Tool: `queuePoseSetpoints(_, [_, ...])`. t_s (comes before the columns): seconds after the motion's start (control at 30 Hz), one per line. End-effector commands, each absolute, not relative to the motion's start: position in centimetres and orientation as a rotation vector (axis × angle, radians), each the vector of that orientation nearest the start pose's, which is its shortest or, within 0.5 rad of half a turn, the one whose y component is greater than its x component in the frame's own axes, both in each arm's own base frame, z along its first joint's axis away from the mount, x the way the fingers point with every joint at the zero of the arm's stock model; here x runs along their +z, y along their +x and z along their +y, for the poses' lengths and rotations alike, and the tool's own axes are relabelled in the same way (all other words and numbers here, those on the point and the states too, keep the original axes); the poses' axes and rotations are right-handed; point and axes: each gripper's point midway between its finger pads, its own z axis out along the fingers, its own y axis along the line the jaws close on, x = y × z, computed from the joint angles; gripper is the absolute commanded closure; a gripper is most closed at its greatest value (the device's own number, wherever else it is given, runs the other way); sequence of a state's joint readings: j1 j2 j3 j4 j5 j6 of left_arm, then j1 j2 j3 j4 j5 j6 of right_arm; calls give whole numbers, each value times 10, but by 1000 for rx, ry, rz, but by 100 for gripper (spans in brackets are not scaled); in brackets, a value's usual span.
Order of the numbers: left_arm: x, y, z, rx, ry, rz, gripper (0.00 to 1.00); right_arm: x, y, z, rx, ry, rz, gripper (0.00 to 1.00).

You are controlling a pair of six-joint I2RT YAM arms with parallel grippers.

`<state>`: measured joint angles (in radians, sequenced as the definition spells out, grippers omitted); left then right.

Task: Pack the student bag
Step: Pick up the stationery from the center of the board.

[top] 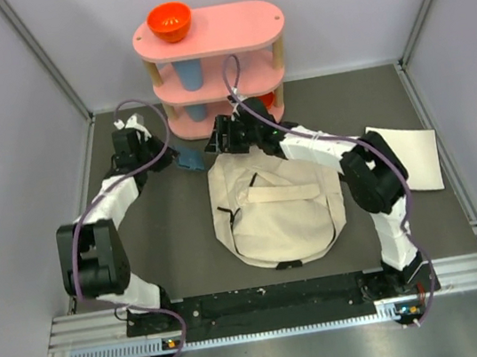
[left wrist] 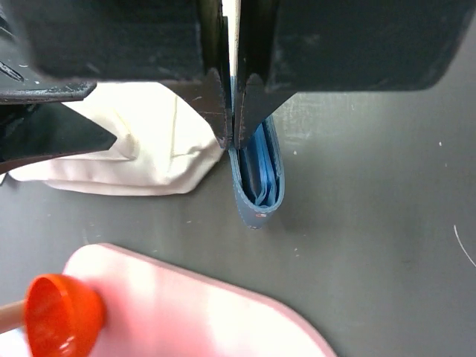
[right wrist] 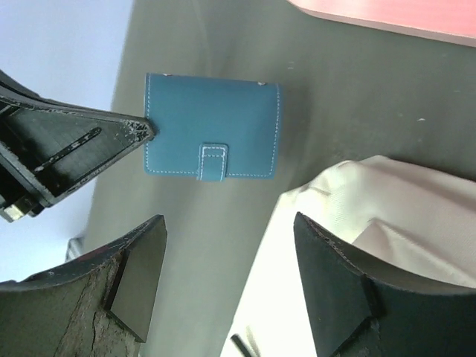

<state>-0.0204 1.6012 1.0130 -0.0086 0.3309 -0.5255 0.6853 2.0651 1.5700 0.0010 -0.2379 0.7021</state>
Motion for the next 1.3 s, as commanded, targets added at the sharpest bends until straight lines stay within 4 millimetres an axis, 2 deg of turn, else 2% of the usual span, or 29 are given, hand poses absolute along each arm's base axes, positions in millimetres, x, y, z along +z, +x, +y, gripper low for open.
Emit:
queuePoseSetpoints(0.0, [176,416,-81,-648,-329,2090,100,223,381,425,1202,-236,2085,31])
queuePoseSetpoints(0.03, [181,412,-81,-650,-328,2084,100,221,375,422,1211,-233,2097,31])
queuePoseSetpoints(0.07, [185,407,-83,-668,-317,2078,100,234,370,419,1232,-232,2072,30])
queuePoseSetpoints(0.1, [197,402,-86,-689,-302,2050,100,229,364,415,1236,-226,2084,30])
queuePoseSetpoints(0.13, [201,399,-89,-712,-291,2047,100,231,360,413,1251,-216,2083,30])
queuePoseSetpoints(0.17, [211,393,-93,-737,-278,2031,100,243,354,409,1264,-212,2061,30])
queuePoseSetpoints(0.2, [215,386,-100,-790,-256,2034,100,235,348,402,1255,-201,2083,30])
queuePoseSetpoints(0.27, [226,373,-109,-838,-220,2010,100,238,346,388,1218,-157,2074,29])
queuePoseSetpoints(0.3, [229,365,-118,-895,-187,2011,100,239,338,376,1198,-136,2069,29])
queuePoseSetpoints(0.37, [235,351,-134,-962,-132,1999,100,242,339,353,1144,-60,2053,26])
queuePoseSetpoints(0.4, [237,345,-143,-1008,-121,1993,100,244,330,339,1132,-40,2045,25])
queuePoseSetpoints(0.43, [244,337,-159,-1068,-69,1973,100,243,327,331,1126,-11,2044,24])
queuePoseSetpoints(0.47, [245,331,-168,-1100,-49,1953,100,242,323,324,1125,10,2047,23])
queuePoseSetpoints(0.5, [248,327,-176,-1134,-48,1940,100,225,316,311,1110,41,2078,23])
queuePoseSetpoints(0.53, [252,323,-189,-1152,-16,1920,100,237,308,303,1133,59,2042,22])
queuePoseSetpoints(0.57, [249,319,-197,-1165,-12,1923,100,238,301,296,1136,69,2034,22])
queuePoseSetpoints(0.6, [248,317,-203,-1169,-8,1923,100,222,292,288,1120,84,2063,21])
queuePoseSetpoints(0.63, [246,312,-214,-1177,1,1927,100,234,284,278,1129,100,2022,21])
queuePoseSetpoints(0.67, [243,310,-220,-1207,-20,1920,100,230,277,272,1118,116,2032,21])
queuePoseSetpoints(0.7, [241,307,-225,-1227,-29,1916,100,214,269,263,1089,134,2065,21])
queuePoseSetpoints(0.73, [230,298,-235,-1261,-25,1931,100,208,262,253,1058,160,2083,21])
queuePoseSetpoints(0.77, [232,298,-241,-1285,-22,1899,100,216,255,244,1062,175,2048,21])
queuePoseSetpoints(0.8, [231,296,-245,-1317,-53,1896,100,203,247,236,1046,191,2066,20])
queuePoseSetpoints(0.83, [217,288,-249,-1343,-65,1919,100,199,243,229,1027,207,2065,20])
queuePoseSetpoints(0.87, [214,284,-251,-1373,-75,1913,100,202,236,223,1032,215,2046,20])
queuePoseSetpoints(0.9, [224,284,-253,-1421,-94,1858,100,190,231,217,1012,224,2071,19])
queuePoseSetpoints(0.93, [216,282,-252,-1430,-118,1871,100,186,228,214,1005,232,2079,19])
queuePoseSetpoints(1.1, [200,276,-262,-1486,-178,1931,100,176,216,215,1057,238,2101,18])
queuePoseSetpoints(1.27, [166,263,-268,-1437,-292,2023,100,176,212,241,1246,253,2113,18])
